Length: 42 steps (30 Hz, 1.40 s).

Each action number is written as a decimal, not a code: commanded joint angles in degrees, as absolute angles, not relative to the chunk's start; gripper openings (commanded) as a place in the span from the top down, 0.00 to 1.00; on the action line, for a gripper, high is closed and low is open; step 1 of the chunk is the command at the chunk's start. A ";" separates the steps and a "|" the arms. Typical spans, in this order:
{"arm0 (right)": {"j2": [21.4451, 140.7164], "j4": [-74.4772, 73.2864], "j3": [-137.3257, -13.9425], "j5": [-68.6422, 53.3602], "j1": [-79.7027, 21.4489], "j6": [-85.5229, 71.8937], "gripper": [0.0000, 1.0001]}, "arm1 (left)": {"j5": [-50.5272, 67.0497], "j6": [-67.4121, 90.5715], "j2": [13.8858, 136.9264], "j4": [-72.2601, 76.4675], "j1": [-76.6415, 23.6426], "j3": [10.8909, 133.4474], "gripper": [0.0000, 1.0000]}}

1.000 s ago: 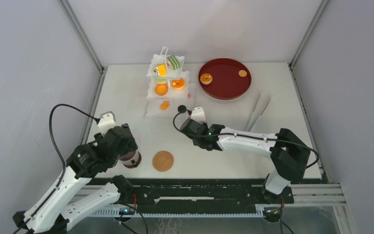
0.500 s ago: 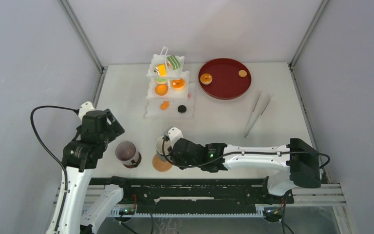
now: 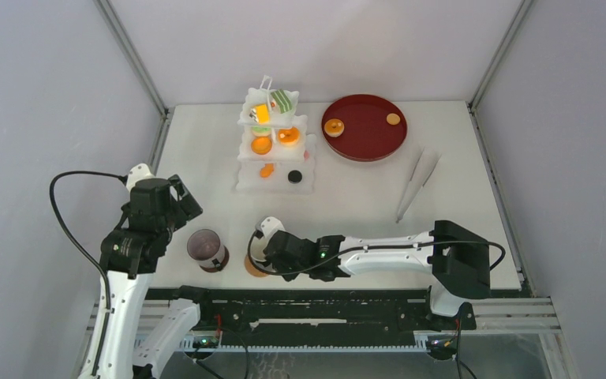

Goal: Serve the afternoon tea

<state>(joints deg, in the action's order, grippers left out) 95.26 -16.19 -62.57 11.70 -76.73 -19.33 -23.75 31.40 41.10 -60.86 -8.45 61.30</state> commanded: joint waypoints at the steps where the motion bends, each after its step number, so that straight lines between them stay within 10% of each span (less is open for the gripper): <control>1: 94.83 -12.46 -66.96 13.51 -77.30 -18.25 0.99 | -22.99 29.97 40.49 -58.78 -7.82 62.14 0.09; 18: 92.52 -13.17 -68.13 14.45 -77.69 -17.17 0.26 | -21.00 30.07 41.17 -57.51 -7.74 61.44 0.09; 26: 84.19 -19.20 -74.11 16.44 -74.69 -13.15 0.12 | -17.75 27.63 43.89 -54.47 -7.77 67.76 0.07; 42: 68.30 -41.37 -87.00 26.19 -36.85 -23.36 0.03 | -12.59 24.65 47.46 -34.30 -7.75 77.25 0.01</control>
<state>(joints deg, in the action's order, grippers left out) 72.55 -35.97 -87.79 24.05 -41.39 -20.34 -14.79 26.68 49.39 -43.72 -8.12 77.38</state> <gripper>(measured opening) 0.967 0.987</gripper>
